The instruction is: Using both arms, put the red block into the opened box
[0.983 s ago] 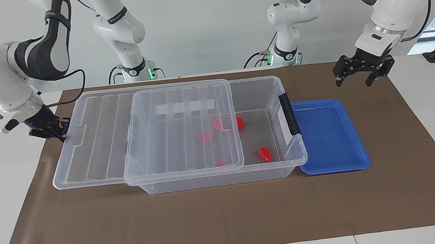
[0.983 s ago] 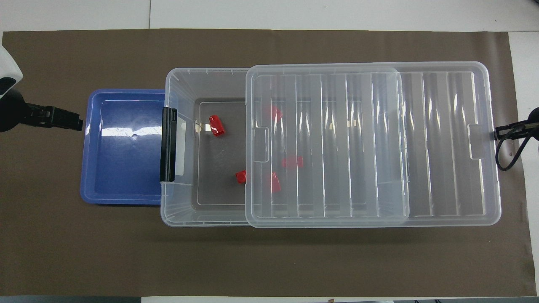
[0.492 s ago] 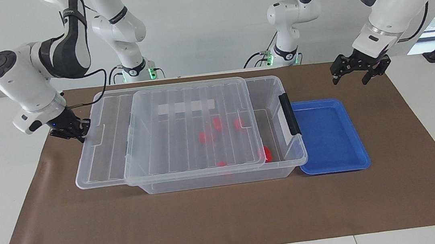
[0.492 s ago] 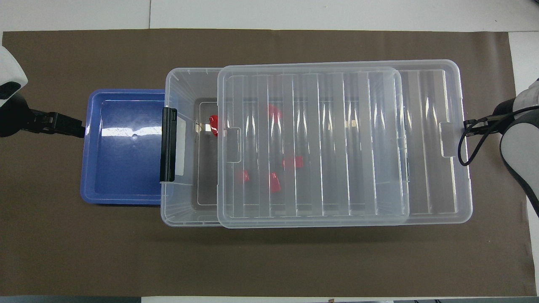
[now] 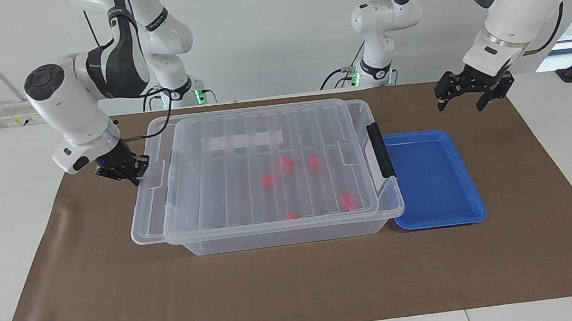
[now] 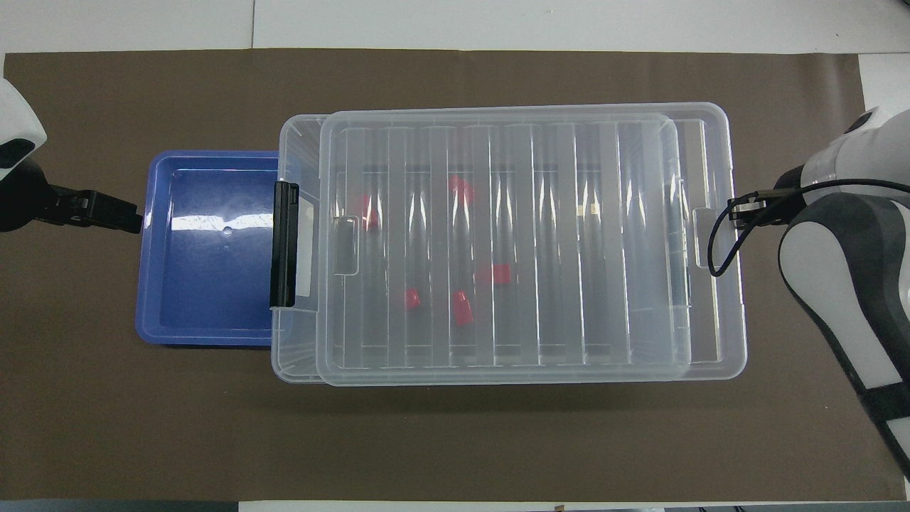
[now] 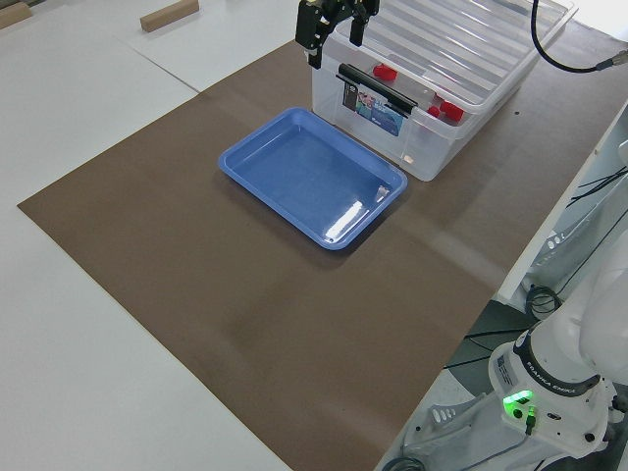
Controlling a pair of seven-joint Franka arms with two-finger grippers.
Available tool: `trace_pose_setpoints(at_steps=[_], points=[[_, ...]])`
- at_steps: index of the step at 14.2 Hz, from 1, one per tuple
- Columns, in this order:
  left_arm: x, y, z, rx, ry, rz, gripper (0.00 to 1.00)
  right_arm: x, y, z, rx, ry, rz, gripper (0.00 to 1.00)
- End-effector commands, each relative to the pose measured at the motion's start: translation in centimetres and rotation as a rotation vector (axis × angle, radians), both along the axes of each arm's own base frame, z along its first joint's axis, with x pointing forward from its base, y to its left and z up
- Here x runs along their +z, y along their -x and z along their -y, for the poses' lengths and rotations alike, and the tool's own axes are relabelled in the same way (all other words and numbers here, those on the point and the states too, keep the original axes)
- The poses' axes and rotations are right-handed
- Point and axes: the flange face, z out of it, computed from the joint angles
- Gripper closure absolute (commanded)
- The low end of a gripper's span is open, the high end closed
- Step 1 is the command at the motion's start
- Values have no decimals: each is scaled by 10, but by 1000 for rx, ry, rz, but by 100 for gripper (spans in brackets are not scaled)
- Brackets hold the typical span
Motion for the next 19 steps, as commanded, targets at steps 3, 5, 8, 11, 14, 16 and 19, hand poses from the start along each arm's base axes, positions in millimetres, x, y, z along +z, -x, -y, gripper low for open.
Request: trace_pose_setpoints(at_steps=[3, 5, 8, 11, 14, 16, 19], points=[[10, 1, -1, -9, -20, 3, 0, -4, 7, -24, -38, 12, -5, 100], [11, 1, -3, 0, -5, -1, 0, -3, 7, -35, -50, 15, -5, 100], [11, 1, -3, 0, -2, -1, 0, -3, 7, -36, -65, 14, -5, 100], [9, 3, -2, -4, -4, 0, 0, -3, 8, -44, -62, 14, -7, 100], [10, 4, -3, -3, -6, 0, 0, -2, 8, -44, -64, 14, -9, 100], [10, 4, -3, -4, -4, 2, 0, -2, 8, -44, -62, 14, -10, 100], [11, 2, -3, -6, -7, 18, 0, 26, 1, -34, -75, 12, -33, 100]])
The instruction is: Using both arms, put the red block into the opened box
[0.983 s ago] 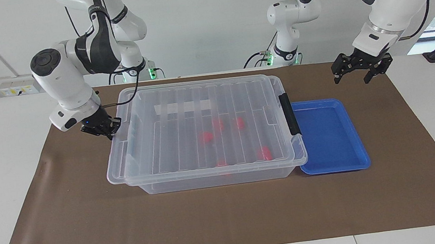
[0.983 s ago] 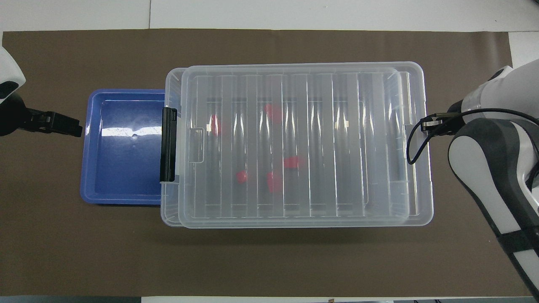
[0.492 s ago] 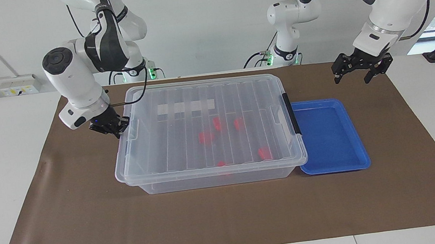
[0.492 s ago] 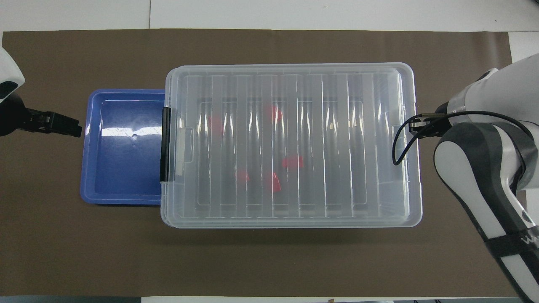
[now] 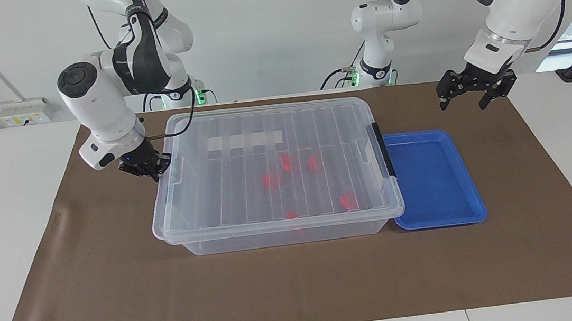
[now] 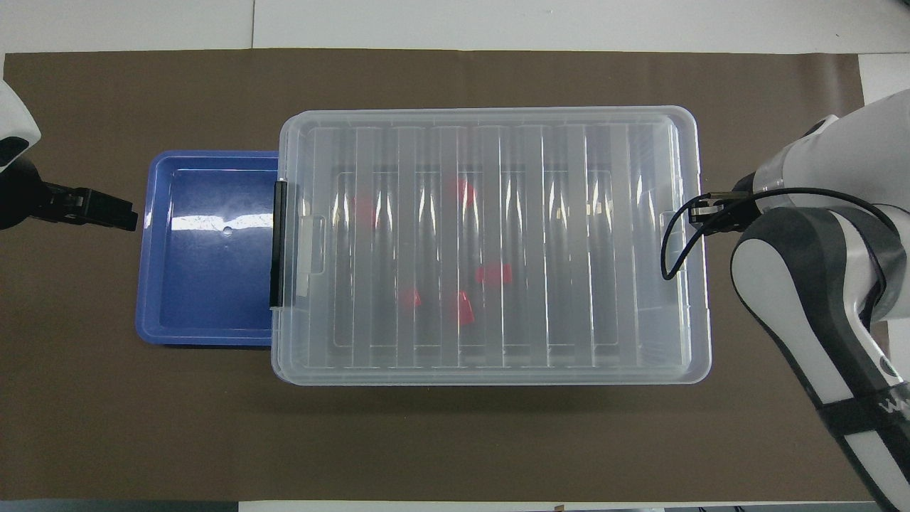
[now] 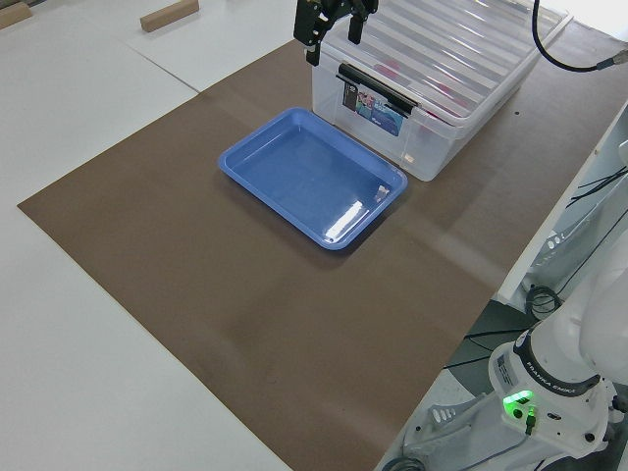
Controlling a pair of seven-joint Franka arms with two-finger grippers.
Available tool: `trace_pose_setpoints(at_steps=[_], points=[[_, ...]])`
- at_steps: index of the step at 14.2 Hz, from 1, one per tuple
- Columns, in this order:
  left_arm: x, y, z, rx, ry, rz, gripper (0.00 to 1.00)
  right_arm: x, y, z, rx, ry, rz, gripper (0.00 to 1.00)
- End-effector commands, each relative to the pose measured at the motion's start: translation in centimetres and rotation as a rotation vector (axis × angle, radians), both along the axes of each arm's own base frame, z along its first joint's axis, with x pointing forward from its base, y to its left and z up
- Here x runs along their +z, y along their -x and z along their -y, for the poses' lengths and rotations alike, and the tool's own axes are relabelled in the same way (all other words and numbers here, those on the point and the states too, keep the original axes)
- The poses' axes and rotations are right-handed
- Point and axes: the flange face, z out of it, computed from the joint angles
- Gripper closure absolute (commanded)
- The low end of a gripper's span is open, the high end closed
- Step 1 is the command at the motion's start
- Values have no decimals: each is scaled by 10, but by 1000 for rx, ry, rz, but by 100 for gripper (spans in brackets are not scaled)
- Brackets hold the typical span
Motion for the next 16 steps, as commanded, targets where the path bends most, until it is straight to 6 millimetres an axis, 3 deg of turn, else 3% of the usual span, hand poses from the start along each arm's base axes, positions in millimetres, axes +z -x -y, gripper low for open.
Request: trace_pose_setpoints(at_steps=[1, 2, 3, 4, 7, 9, 11, 13, 16], points=[[5, 2, -4, -2, -5, 7, 0, 42, -5, 11, -35, 1, -25, 100], [5, 1, -3, -2, -5, 14, 0, 56, -6, 22, -51, 1, -30, 81], [5, 1, -4, -2, -5, 13, 0, 71, -3, 30, -57, 0, -30, 30], [5, 1, -4, -2, -5, 12, 0, 88, -1, 30, -55, 2, -19, 0], [5, 1, -4, -2, -5, 11, 0, 151, 8, 26, -44, 6, 4, 0], [5, 1, -4, -2, -5, 11, 0, 169, 15, 29, -47, 9, -11, 0], [5, 1, -4, -2, -5, 11, 0, 176, 26, 27, -44, 15, -36, 0], [5, 1, -4, -2, -5, 11, 0, 169, 36, 24, -41, 23, -65, 0], [5, 1, -4, -2, -5, 11, 0, 170, 33, 20, -37, 22, -50, 0]])
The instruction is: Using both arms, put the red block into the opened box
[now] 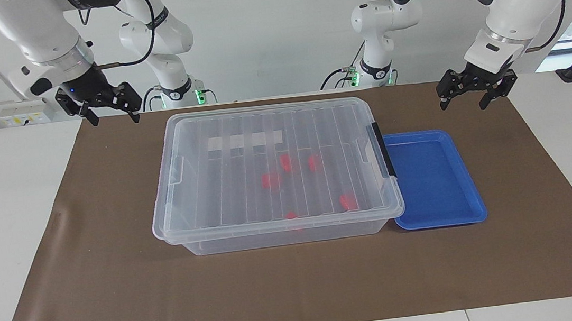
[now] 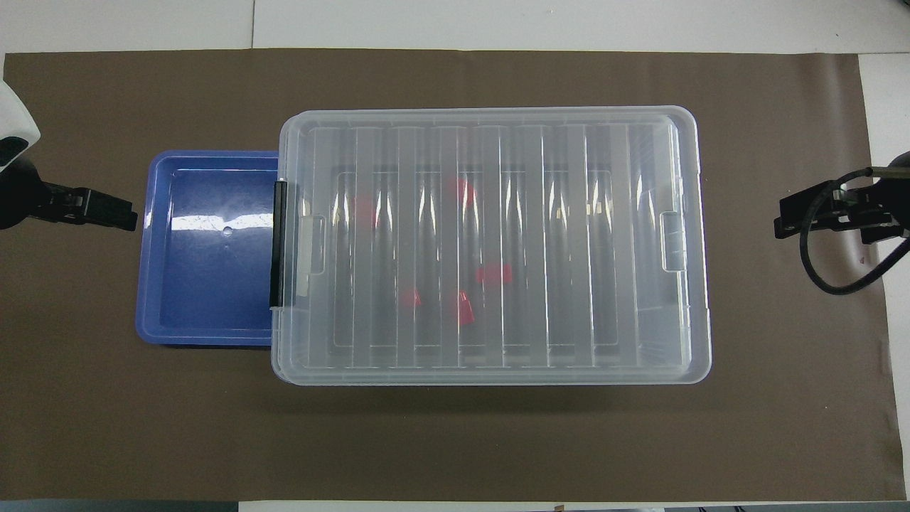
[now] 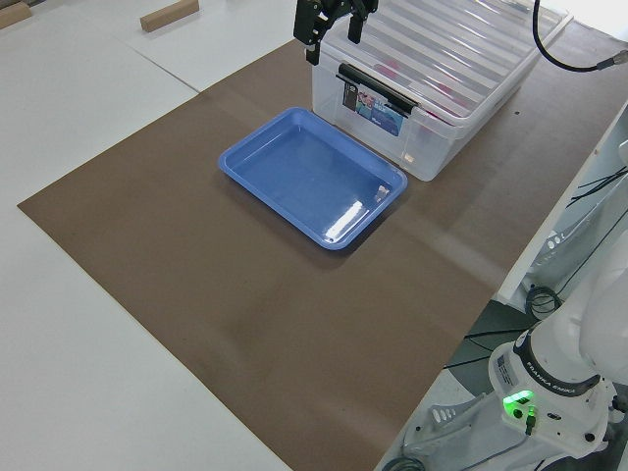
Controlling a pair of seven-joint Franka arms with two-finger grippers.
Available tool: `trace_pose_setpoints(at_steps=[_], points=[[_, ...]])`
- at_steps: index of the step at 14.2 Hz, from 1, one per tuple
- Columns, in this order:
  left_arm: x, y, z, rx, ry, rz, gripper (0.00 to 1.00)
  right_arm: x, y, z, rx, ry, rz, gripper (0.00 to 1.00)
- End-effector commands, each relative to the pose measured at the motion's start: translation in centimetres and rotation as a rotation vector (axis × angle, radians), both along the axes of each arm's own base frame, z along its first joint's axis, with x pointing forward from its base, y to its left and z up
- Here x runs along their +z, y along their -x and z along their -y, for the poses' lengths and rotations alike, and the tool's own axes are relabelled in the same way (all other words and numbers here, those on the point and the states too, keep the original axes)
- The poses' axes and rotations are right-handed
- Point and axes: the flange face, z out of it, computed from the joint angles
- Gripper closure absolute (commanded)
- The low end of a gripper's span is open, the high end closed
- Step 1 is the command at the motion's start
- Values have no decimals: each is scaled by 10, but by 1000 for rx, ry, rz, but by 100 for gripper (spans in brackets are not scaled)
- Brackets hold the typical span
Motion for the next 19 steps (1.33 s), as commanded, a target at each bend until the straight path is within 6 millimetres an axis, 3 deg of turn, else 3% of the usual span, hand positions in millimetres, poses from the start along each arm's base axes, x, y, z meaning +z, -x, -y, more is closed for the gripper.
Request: trace_pose_setpoints(at_steps=[1, 10, 12, 15, 19], points=[[5, 1, -3, -2, -5, 11, 0, -1, 4, -5, 2, 9, 3, 0], [5, 1, -3, -2, -5, 11, 0, -5, 2, 26, -51, 16, 6, 0], [5, 1, -3, -2, -5, 11, 0, -2, 5, 16, -32, 27, 7, 0], [5, 1, -3, -2, -5, 11, 0, -4, 5, 29, -52, 30, 16, 0], [5, 1, -3, -2, -5, 11, 0, -5, 5, 23, -41, 30, 14, 0]])
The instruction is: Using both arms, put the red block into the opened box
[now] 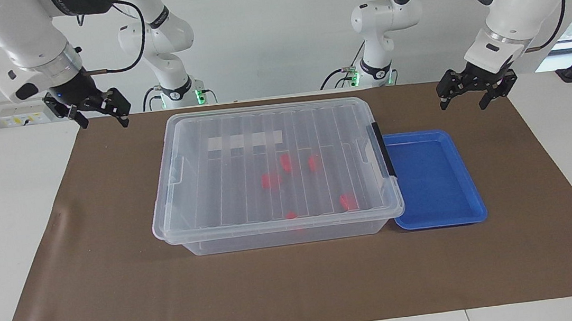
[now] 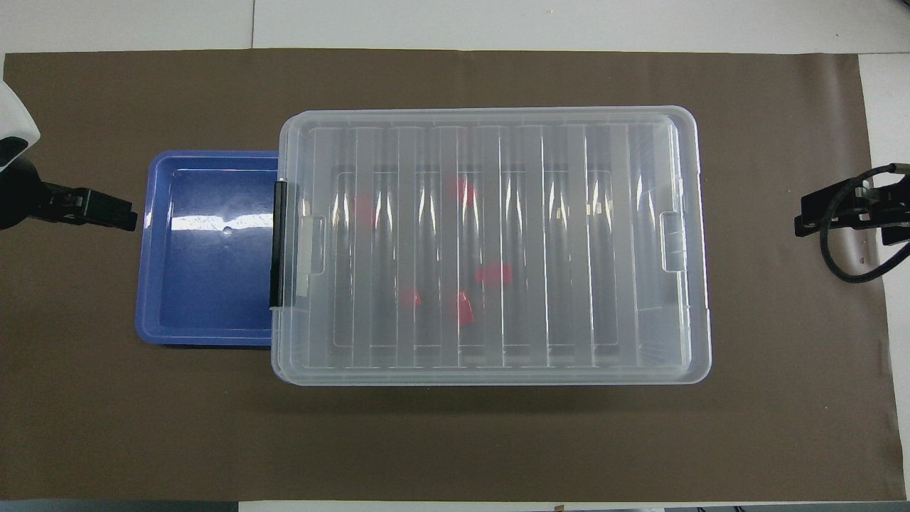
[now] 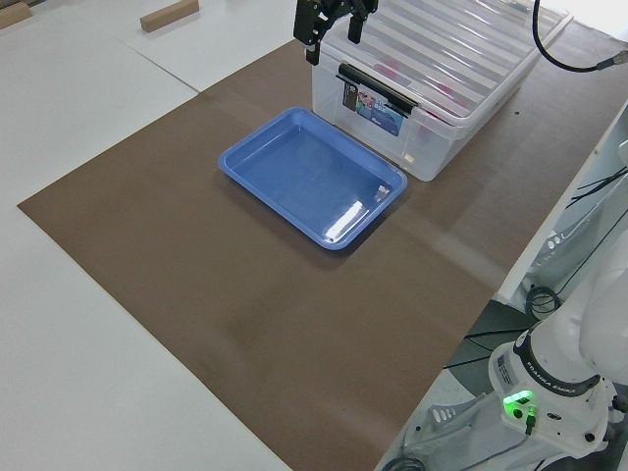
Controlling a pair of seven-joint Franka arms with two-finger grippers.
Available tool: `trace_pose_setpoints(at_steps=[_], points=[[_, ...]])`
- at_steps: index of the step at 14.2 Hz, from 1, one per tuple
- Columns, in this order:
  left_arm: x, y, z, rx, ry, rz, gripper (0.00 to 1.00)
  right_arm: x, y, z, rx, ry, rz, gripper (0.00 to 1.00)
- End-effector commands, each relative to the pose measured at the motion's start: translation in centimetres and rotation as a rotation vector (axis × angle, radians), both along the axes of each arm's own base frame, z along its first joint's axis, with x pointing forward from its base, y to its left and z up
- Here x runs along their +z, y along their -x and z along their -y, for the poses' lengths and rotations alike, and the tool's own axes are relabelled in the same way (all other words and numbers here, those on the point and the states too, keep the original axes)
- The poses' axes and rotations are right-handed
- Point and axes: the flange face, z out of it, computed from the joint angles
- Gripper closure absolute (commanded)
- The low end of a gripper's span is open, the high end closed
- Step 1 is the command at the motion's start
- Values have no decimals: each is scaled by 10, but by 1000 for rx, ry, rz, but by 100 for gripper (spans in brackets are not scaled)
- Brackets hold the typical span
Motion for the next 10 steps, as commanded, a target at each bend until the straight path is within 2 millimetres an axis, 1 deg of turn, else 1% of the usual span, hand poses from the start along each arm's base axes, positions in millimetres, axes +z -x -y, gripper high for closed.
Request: trace_pose_setpoints(at_steps=[1, 5, 10], points=[[5, 1, -3, -2, -5, 11, 0, -1, 5, 2, -3, 14, 16, 0], [5, 1, -3, -2, -5, 11, 0, 3, 5, -2, 5, 14, 24, 0], [5, 1, -3, -2, -5, 11, 0, 3, 5, -2, 5, 14, 23, 0]])
